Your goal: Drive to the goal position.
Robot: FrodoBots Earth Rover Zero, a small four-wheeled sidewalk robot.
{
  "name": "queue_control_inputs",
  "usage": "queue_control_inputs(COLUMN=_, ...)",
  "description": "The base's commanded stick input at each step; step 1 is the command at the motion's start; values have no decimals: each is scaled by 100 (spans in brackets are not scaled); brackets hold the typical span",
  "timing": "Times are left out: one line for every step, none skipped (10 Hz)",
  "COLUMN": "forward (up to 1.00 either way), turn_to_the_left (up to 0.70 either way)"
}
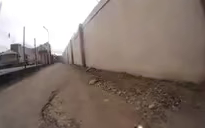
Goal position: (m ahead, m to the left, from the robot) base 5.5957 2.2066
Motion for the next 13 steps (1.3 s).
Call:
queue_control_inputs(forward=30, turn_to_the_left=0)
queue_control_inputs(forward=30, turn_to_the_left=0)
queue_control_inputs(forward=30, turn_to_the_left=0)
queue_control_inputs(forward=30, turn_to_the_left=0)
queue_control_inputs(forward=30, turn_to_the_left=0)
queue_control_inputs(forward=30, turn_to_the_left=0)
queue_control_inputs(forward=30, turn_to_the_left=0)
queue_control_inputs(forward=30, turn_to_the_left=0)
queue_control_inputs(forward=30, turn_to_the_left=0)
queue_control_inputs(forward=30, turn_to_the_left=0)
queue_control_inputs(forward=30, turn_to_the_left=0)
queue_control_inputs(forward=30, turn_to_the_left=0)
queue_control_inputs(forward=30, turn_to_the_left=0)
